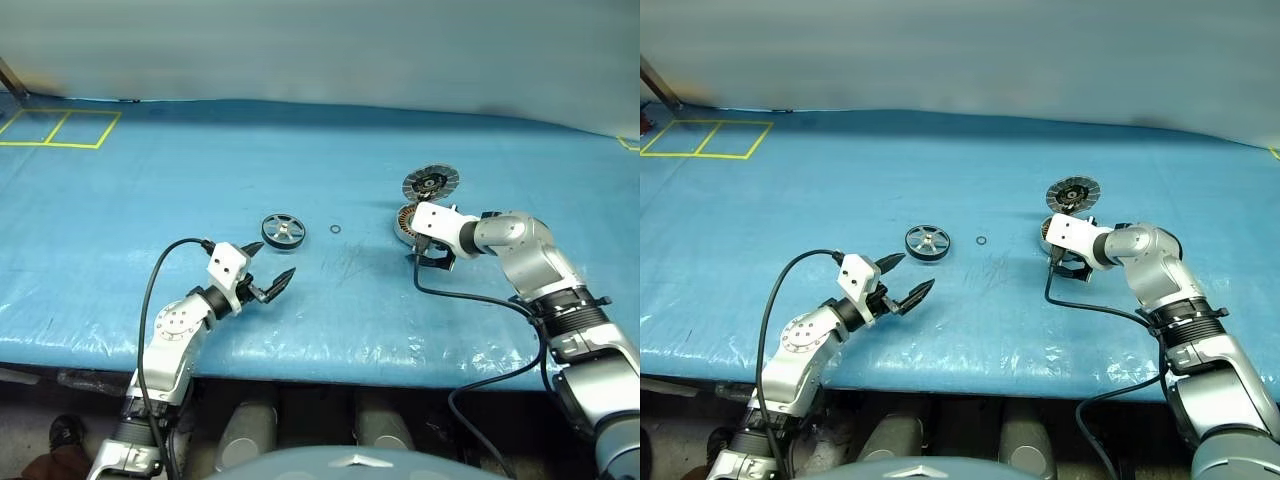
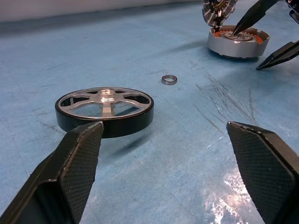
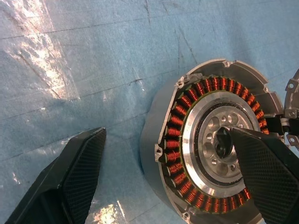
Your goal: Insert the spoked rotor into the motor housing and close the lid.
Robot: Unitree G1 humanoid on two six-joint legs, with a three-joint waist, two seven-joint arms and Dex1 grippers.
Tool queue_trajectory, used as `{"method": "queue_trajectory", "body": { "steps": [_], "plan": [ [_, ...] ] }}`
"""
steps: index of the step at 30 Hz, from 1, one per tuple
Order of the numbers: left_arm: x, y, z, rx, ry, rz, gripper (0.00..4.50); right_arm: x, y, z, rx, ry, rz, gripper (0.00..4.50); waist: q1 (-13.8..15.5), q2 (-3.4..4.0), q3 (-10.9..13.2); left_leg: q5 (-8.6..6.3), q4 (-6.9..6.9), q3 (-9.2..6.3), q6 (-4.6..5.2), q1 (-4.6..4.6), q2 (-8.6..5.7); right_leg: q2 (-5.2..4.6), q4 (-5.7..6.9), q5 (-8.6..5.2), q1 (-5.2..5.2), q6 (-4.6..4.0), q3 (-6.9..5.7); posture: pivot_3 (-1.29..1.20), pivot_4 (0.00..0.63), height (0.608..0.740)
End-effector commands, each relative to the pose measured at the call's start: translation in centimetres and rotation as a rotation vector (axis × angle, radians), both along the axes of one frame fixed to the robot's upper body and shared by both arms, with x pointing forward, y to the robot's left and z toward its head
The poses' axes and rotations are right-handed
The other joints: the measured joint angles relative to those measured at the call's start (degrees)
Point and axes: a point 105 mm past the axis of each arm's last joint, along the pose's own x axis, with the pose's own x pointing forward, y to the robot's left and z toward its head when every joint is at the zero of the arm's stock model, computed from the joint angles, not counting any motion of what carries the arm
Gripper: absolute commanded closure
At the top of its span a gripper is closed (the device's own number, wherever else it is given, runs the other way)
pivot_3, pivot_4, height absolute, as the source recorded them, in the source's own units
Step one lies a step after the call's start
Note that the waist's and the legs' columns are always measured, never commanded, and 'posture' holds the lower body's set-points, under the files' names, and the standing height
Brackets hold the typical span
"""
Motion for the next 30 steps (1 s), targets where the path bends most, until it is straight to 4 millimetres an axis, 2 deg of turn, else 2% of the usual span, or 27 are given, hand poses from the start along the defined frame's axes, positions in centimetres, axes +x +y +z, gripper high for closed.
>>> {"method": "queue_trajectory", "body": {
  "steps": [1, 4, 9, 12, 18, 22, 26, 30],
  "plan": [
    [0.0, -0.3, 1.2, -0.006, -0.058, -0.007, 0.0, -0.5, -0.2, -0.2, 0.005, 0.027, 0.0, 0.02, 0.0, 0.0, 0.0, 0.0, 0.0, 0.0, 0.0, 0.0, 0.0, 0.0, 0.0, 0.0, 0.01, 0.0, 0.0, 0.0, 0.15, 0.74],
    [0.1, -0.3, 1.3, -0.008, -0.059, -0.005, 0.0, -0.7, -0.3, -0.5, -0.005, 0.05, 0.0, 0.61, 0.01, 0.0, 0.0, 0.0, 0.0, 0.0, 0.0, 0.03, 0.0, 0.0, 0.0, 0.0, 0.03, 0.0, 0.0, 0.0, 0.15, 0.74],
    [0.1, -0.2, 1.3, -0.007, -0.06, -0.002, 0.0, -0.6, -0.3, -0.6, -0.01, 0.043, -0.008, 2.23, 0.04, -0.01, -0.01, 0.0, 0.01, -0.01, 0.0, 0.06, 0.0, 0.0, 0.0, 0.0, 0.07, 0.0, -0.01, 0.0, 0.15, 0.74],
    [0.1, -0.1, 1.4, -0.005, -0.063, 0.002, 0.0, -0.6, 0.2, -0.6, 0.02, 0.05, 0.002, 2.39, 0.03, -0.02, -0.01, 0.0, 0.02, -0.01, 0.0, 0.07, 0.0, 0.0, 0.0, 0.0, 0.09, 0.0, -0.01, 0.0, 0.15, 0.74],
    [0.1, 0.2, 1.4, 0.001, -0.064, 0.009, 0.0, -1.8, 4.2, 0.4, 0.233, 0.033, 0.079, 2.4, -0.39, -0.03, -0.01, 0.0, 0.0, -0.02, 0.0, 0.07, 0.06, 0.05, 0.0, 0.01, 0.07, 0.02, -0.02, 0.0, 0.15, 0.74],
    [0.1, 0.2, 1.4, 0.002, -0.064, 0.012, 0.0, -4.5, 8.3, 0.7, 0.383, 0.082, 0.179, 2.4, -0.73, -0.04, 0.0, 0.0, -0.03, -0.02, 0.0, 0.1, 0.14, 0.12, 0.06, 0.02, 0.06, 0.03, -0.02, 0.0, 0.15, 0.74],
    [0.1, 0.3, 1.3, 0.003, -0.063, 0.015, 0.0, -7.3, 11.6, 0.3, 0.439, 0.144, 0.27, 2.4, -0.58, -0.04, 0.0, 0.0, 0.0, -0.04, 0.0, 0.1, 0.15, 0.14, 0.08, -0.01, 0.06, -0.01, -0.02, 0.0, 0.15, 0.74],
    [0.1, 0.3, 1.3, 0.005, -0.063, 0.017, 0.0, -9.1, 13.8, -0.4, 0.442, 0.184, 0.311, 2.4, -0.48, -0.04, -0.01, -0.01, 0.05, -0.04, -0.01, 0.09, 0.13, 0.12, 0.07, -0.02, 0.06, -0.04, -0.02, 0.0, 0.15, 0.74]
  ]
}}
